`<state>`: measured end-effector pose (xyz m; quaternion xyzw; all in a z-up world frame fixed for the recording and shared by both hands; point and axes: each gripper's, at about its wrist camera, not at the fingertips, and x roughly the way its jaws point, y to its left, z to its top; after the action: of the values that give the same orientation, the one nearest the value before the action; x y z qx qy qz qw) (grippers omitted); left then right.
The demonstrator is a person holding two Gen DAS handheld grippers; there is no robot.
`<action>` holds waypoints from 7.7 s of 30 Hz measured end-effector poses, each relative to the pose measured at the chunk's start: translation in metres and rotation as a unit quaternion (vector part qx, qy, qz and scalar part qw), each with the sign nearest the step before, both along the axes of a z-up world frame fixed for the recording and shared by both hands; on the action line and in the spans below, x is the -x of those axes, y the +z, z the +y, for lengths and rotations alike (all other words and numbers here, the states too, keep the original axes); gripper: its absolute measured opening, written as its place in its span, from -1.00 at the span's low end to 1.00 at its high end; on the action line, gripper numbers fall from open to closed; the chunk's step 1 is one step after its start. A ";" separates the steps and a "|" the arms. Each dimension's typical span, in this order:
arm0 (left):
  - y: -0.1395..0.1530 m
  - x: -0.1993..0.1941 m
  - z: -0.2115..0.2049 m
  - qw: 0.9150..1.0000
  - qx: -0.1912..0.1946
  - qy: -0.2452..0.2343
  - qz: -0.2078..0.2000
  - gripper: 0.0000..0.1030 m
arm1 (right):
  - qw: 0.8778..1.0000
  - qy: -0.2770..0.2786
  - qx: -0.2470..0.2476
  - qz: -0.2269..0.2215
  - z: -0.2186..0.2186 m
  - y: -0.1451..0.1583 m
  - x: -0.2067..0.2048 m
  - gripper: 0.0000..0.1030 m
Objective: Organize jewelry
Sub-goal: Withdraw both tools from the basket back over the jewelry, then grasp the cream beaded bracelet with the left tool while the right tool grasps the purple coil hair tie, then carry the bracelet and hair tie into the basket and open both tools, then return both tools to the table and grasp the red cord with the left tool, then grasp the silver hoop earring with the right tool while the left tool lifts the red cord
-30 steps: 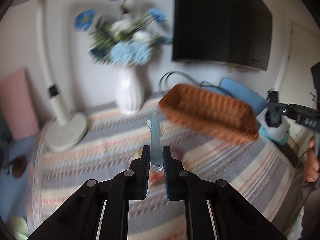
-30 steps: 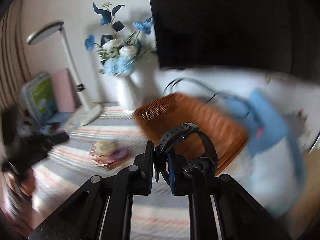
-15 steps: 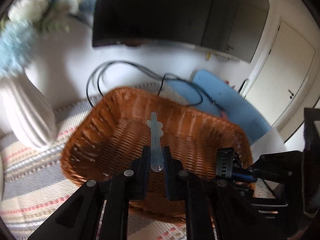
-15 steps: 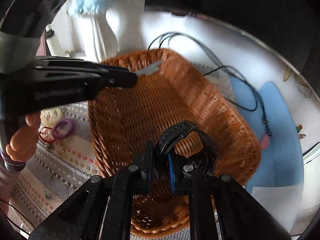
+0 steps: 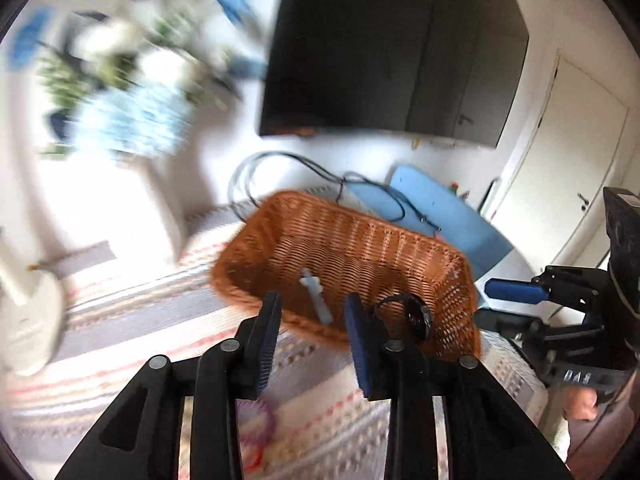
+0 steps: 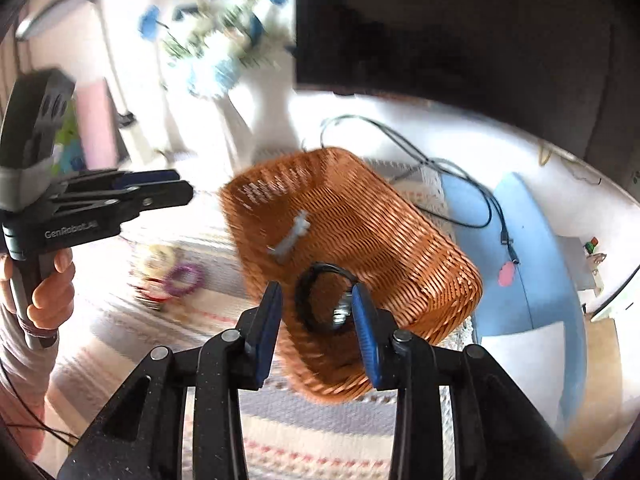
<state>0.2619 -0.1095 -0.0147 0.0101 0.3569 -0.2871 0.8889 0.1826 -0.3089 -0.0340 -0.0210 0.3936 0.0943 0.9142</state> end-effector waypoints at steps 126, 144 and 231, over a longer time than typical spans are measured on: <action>-0.006 -0.009 -0.030 1.000 -0.013 -0.001 -0.010 -0.78 | 0.981 -0.131 -0.144 -0.019 -0.078 -0.060 -0.040 -0.71; 0.002 0.074 0.122 0.997 0.078 0.012 -0.012 -0.78 | 0.992 0.077 -0.102 0.001 0.086 -0.036 0.032 -0.09; -0.103 0.085 0.052 0.978 -0.154 -0.141 -0.004 -0.04 | 0.992 0.100 -0.071 0.039 0.052 -0.093 0.090 -0.75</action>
<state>0.1768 -0.0579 -0.1175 0.1985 0.3880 -0.3513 0.8286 0.0924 -0.2566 -0.1272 0.0086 0.4167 0.2135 0.8836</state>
